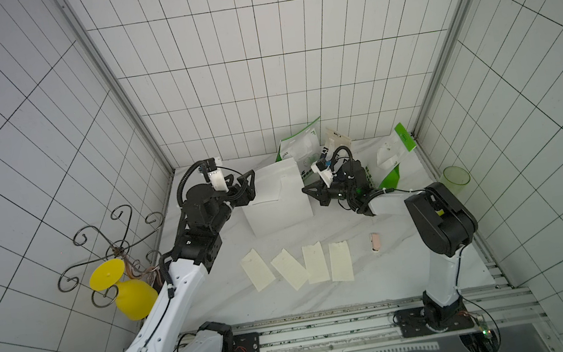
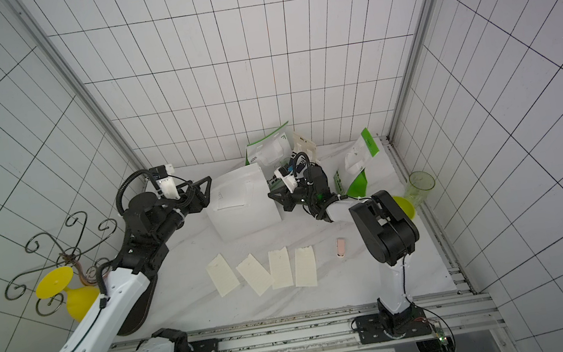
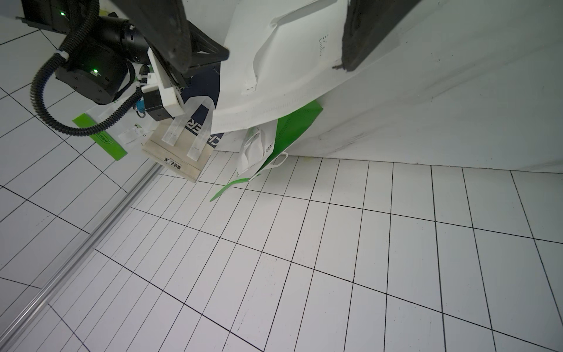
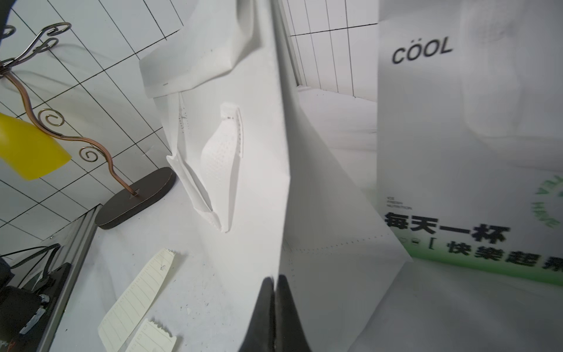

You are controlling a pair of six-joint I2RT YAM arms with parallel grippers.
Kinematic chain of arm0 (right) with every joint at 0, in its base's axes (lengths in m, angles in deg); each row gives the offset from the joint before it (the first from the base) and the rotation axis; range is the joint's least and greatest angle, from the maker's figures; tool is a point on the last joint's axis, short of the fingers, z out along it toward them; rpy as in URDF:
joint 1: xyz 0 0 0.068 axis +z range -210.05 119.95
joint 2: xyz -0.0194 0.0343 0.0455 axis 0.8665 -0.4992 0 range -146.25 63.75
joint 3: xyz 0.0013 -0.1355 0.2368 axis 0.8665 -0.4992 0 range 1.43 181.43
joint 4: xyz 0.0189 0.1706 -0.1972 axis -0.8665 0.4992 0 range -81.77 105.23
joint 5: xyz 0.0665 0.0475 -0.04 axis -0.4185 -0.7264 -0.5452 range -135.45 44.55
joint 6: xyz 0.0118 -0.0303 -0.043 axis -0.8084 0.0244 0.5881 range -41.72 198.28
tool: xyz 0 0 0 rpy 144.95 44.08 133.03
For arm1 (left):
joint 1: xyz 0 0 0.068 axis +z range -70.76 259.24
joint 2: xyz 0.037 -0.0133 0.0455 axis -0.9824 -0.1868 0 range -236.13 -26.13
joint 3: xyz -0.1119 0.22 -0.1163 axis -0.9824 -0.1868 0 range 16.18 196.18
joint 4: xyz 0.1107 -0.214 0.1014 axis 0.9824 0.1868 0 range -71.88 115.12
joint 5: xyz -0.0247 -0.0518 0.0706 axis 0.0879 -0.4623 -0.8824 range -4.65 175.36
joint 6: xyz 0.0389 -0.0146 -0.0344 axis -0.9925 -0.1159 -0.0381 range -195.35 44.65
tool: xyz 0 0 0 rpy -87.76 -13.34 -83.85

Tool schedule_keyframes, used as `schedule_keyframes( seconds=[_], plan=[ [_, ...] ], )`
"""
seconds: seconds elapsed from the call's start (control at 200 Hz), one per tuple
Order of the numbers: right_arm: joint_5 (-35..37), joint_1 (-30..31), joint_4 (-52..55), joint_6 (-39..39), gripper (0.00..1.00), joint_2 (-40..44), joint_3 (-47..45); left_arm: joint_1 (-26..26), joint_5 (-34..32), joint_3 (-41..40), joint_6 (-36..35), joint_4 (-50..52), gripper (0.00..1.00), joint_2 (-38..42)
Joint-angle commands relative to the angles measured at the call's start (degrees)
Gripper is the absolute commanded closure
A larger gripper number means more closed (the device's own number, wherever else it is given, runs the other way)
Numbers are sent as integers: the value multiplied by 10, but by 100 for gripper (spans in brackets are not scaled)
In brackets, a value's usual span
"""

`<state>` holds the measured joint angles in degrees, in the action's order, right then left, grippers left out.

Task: Staple the receipts to the bags
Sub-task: Move the takeout bag to the center of the board.

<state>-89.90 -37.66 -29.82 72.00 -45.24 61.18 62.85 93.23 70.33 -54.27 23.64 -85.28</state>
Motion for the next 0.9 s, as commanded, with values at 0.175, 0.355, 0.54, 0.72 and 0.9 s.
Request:
schedule_keyframes(
  seconds=[0.175,0.355,0.54,0.72,0.9],
  plan=[
    [22,-17,41,41,92,7,0,-7,21,-58,20,17,22,62],
    [57,-15,23,-2,49,42,-29,-7,14,-95,35,22,19,108],
    [101,3,20,-65,39,152,-110,-7,-7,-114,39,58,18,161],
    [158,108,115,-73,38,243,-162,-5,-67,-157,54,93,17,236],
    [184,221,88,-120,38,249,-217,-5,-67,-173,63,129,17,278]
  ],
)
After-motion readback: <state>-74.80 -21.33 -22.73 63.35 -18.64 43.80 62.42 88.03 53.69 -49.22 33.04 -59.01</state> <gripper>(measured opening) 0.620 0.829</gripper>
